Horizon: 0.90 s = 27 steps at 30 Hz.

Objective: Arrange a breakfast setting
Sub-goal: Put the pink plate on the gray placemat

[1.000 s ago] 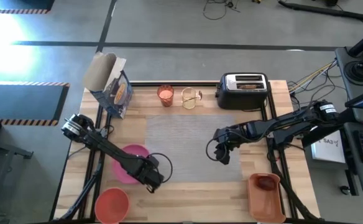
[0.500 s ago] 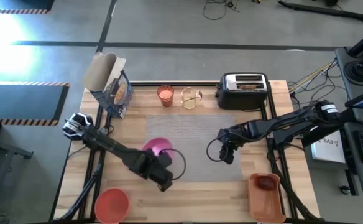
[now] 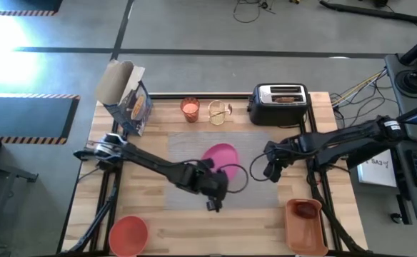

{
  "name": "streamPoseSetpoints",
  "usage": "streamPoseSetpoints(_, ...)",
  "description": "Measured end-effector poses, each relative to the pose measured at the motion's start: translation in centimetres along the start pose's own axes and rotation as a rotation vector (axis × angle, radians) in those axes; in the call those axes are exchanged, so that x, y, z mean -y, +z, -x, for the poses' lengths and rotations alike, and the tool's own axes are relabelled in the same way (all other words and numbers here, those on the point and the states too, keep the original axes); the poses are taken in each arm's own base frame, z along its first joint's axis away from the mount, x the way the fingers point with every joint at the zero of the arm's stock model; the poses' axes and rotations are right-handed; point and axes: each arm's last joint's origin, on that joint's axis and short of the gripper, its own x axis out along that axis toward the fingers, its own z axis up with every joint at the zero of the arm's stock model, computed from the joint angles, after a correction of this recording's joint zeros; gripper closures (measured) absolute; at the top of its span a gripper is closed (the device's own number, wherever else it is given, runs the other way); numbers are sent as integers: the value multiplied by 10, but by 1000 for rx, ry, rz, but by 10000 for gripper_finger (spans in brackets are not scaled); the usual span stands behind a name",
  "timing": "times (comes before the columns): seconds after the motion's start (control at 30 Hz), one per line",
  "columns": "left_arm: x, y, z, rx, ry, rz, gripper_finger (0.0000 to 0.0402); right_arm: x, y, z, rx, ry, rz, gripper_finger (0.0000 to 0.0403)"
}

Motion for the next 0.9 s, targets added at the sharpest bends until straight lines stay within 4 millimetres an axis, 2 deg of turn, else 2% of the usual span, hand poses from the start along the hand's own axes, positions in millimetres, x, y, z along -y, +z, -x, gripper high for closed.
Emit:
streamPoseSetpoints(0.1, 9, 16, -11, 26, -19, -127, 402, 2, -1, 7, 43, 11, -6, 266)
streamPoseSetpoints(0.23, 21, 29, -35, -5, -108, -263, 402, 2, -2, 12, 60, 26, -16, 266)
streamPoseSetpoints(0.5, 25, 40, -74, -126, -99, -348, 401, 2, -2, 10, 52, 18, -20, 266)
streamPoseSetpoints(0.7, 33, 50, -83, -92, -109, -376, 401, 2, -2, 10, 54, 20, -9, 266)
streamPoseSetpoints(0.9, 31, 46, -85, -141, -97, -363, 401, 2, -2, 10, 55, 21, -5, 266)
